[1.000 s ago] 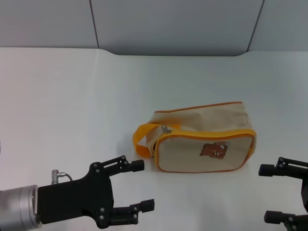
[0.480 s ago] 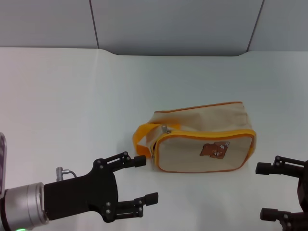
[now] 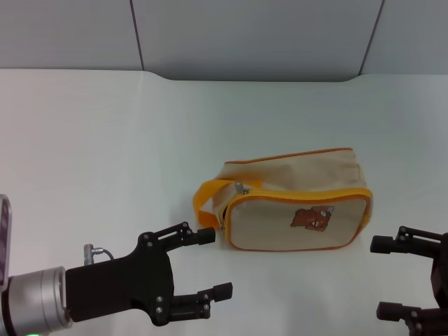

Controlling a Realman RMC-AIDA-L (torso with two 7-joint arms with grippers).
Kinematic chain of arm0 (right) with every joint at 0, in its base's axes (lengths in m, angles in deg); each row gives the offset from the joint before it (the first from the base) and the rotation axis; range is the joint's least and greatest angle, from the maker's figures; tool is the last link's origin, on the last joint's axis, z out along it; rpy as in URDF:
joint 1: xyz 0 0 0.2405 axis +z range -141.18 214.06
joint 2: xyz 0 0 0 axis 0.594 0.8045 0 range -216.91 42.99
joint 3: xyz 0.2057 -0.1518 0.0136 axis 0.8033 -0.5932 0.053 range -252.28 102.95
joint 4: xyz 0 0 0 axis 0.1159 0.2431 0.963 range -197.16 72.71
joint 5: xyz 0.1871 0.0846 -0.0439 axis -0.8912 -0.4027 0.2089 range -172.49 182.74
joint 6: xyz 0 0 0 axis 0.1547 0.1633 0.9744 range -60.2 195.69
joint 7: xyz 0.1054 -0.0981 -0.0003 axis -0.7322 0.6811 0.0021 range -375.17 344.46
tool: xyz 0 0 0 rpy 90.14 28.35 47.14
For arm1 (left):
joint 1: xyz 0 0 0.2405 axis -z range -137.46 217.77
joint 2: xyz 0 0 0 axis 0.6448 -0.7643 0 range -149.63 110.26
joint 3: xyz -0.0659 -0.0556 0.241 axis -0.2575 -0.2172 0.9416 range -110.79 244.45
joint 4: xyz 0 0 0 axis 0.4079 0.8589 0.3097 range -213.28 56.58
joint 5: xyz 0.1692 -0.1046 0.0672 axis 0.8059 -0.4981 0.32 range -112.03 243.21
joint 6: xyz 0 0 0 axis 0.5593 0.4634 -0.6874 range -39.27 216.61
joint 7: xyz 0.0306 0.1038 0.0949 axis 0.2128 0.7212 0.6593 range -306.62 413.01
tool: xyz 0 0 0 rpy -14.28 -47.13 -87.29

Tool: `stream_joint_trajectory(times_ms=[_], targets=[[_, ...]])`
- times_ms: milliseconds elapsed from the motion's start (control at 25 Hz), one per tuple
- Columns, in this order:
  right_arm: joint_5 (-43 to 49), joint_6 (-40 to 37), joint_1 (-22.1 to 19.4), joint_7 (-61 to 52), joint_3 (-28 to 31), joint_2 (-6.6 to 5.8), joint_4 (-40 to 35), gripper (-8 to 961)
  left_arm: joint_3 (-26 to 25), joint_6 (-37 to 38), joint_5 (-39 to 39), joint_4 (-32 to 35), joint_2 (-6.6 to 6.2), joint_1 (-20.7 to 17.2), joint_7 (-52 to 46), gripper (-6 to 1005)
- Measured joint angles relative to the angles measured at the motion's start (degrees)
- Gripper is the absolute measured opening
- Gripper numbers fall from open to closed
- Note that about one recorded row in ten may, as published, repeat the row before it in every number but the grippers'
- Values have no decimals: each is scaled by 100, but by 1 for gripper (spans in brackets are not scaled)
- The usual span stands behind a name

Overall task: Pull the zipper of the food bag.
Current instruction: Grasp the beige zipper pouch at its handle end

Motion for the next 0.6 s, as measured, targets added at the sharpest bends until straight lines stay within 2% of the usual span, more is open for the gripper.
stream_joint_trajectory(times_ms=[600], targets=[[-17, -1, 31, 0, 2, 6, 1, 806, -146, -199, -90, -71, 19, -145, 223, 714]])
